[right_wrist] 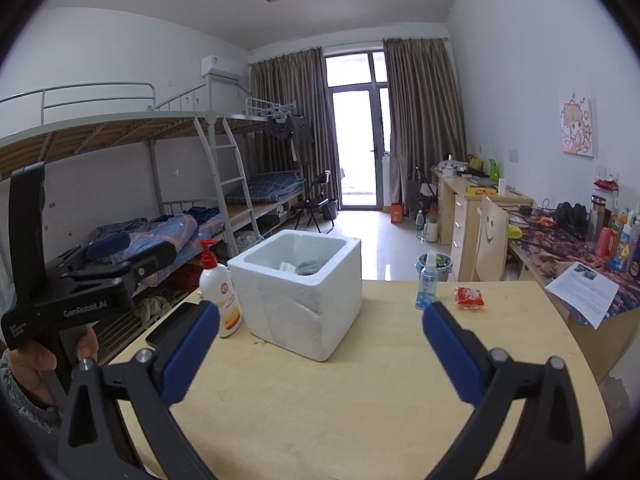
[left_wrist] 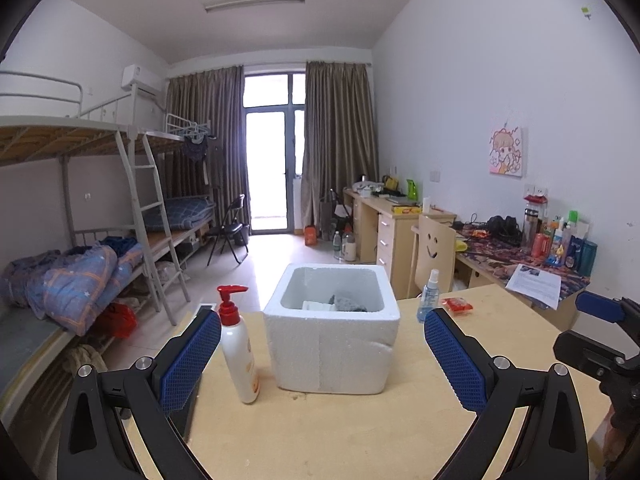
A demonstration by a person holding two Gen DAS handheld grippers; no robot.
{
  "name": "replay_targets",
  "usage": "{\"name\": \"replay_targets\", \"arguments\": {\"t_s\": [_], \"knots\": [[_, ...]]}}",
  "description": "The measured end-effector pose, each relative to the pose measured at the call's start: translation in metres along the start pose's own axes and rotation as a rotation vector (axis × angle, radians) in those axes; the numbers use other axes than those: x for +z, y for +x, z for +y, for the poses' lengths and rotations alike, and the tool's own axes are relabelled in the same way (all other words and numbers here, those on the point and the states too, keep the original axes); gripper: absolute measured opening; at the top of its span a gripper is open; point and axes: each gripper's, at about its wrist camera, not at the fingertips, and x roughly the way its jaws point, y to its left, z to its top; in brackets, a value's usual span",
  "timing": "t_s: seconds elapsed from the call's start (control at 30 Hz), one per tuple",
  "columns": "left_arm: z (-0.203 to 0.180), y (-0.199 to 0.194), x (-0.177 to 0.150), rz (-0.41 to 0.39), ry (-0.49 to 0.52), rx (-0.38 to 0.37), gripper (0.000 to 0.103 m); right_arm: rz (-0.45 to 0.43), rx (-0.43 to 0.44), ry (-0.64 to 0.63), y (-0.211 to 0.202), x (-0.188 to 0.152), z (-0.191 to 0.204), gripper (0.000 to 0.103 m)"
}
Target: Organize soft objects
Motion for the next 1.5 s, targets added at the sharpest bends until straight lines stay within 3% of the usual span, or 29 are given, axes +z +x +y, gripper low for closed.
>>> {"name": "replay_targets", "arguments": {"t_s": [0.43, 0.7, 1.13, 1.5], "knots": [[0.003, -0.054, -0.025, -0.046, -0.016, 0.006, 0.102, -0.028, -0.004, -0.005, -0.031, -0.025, 0.018, 0.103], [0.007, -0.08, -0.042, -0.065, -0.03, 0.0, 0.102, -0.073, -0.052, -0.016, -0.054, -0.038, 0.031, 0.103], [0.007, -0.107, -0.07, -0.095, -0.048, 0.003, 0.102, -0.107, -0.058, -0.005, -0.07, -0.067, 0.038, 0.103], [0.011, -0.108, -0.108, -0.091, -0.086, 0.008, 0.102, -0.139, -0.057, -0.043, -0.075, -0.094, 0.051, 0.103]]}}
